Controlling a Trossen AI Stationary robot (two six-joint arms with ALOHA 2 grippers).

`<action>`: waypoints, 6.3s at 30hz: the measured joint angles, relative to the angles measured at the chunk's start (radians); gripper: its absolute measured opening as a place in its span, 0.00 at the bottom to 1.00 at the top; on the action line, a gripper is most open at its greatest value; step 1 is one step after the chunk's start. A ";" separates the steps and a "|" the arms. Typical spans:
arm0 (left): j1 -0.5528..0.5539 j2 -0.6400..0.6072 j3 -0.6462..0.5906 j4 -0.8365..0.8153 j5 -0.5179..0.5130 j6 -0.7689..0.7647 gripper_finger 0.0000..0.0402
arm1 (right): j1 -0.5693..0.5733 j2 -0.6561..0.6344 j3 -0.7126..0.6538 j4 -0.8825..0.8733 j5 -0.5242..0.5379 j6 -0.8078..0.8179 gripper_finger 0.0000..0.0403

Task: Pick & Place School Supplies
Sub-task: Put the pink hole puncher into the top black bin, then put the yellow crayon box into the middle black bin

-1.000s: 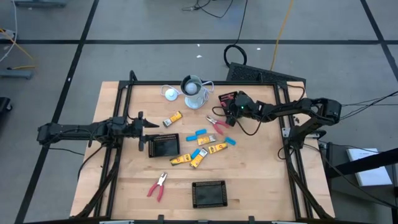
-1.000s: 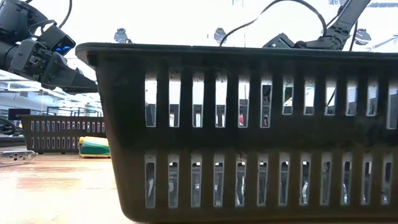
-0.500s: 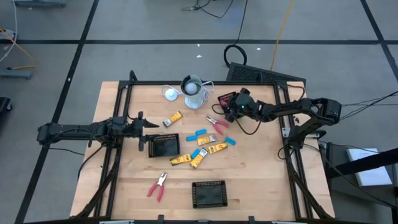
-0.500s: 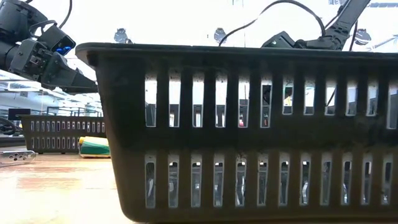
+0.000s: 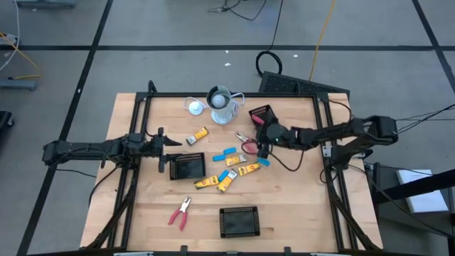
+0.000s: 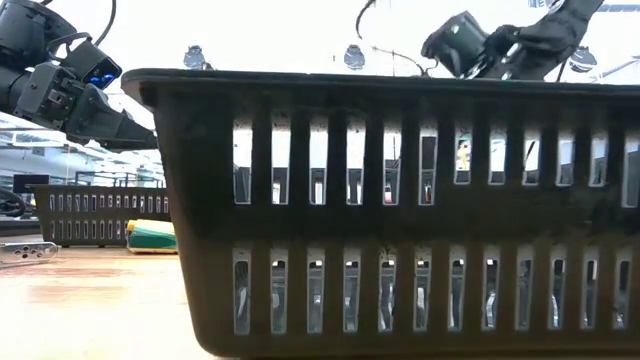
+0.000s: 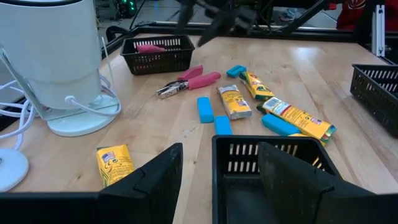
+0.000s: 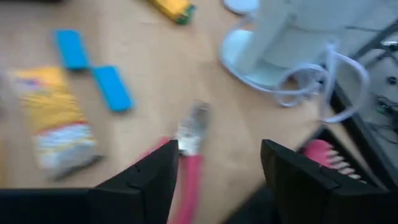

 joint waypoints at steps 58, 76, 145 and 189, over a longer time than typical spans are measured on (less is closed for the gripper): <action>0.000 0.000 0.000 0.001 0.002 0.006 0.53 | -0.004 0.119 0.109 -0.155 -0.232 0.122 0.49; 0.000 0.000 0.000 0.005 0.008 0.006 0.53 | 0.038 0.320 0.171 -0.141 -0.198 0.160 0.49; 0.000 0.000 0.000 0.001 0.010 0.005 0.53 | -0.187 0.001 0.203 -0.613 0.031 0.220 0.06; 0.000 0.000 0.000 0.000 0.010 0.003 0.53 | -0.208 0.002 0.203 -0.579 0.101 0.185 0.46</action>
